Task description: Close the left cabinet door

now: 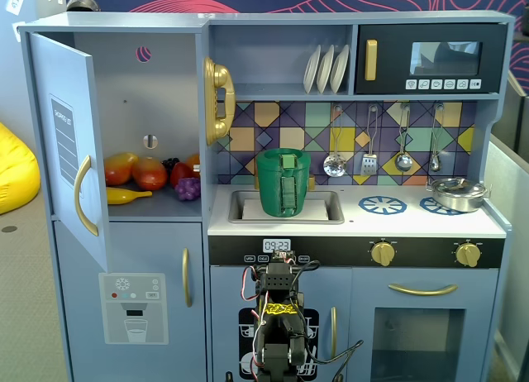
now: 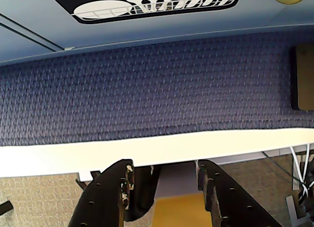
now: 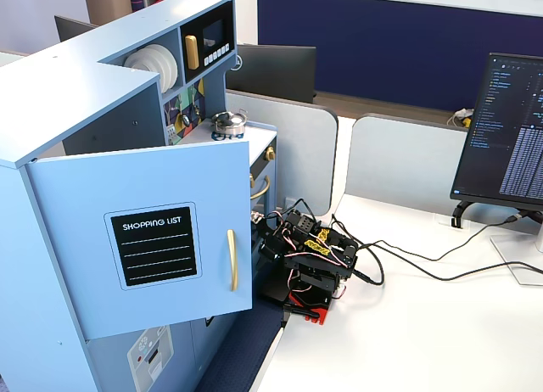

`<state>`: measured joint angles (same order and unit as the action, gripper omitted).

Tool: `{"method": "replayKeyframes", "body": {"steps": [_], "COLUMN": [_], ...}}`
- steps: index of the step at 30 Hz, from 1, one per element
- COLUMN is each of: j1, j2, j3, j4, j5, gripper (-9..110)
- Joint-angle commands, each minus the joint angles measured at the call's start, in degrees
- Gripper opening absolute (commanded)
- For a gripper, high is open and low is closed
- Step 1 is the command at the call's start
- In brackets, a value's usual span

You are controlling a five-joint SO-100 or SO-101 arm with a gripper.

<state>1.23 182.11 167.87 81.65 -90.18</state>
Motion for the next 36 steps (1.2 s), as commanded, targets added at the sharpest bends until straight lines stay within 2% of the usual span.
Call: {"method": "replayKeyframes", "body": {"steps": [1,9,11,14,17,21,28,31,36], "j1": [0.3,-0.1,-2.4,-11.9,-29.8,-51.3,-78.9,-87.7,-96.0], "j2": [0.1,0.1,0.0,-0.2,-1.1,-5.4,-18.4,-24.0,-33.4], "j3": [4.0,4.0,3.9,3.2,-1.1,-9.3,-17.7,-19.7,-21.6], "j4": [6.1,6.2,6.0,3.2,-2.3,-16.0,-44.6,-57.4,-76.9], "j5": [3.7,3.3,0.3,-1.3,1.9,1.0,-4.6,-7.0,-9.8], "gripper": [0,0,0,0,0,0,0,0,0]}}
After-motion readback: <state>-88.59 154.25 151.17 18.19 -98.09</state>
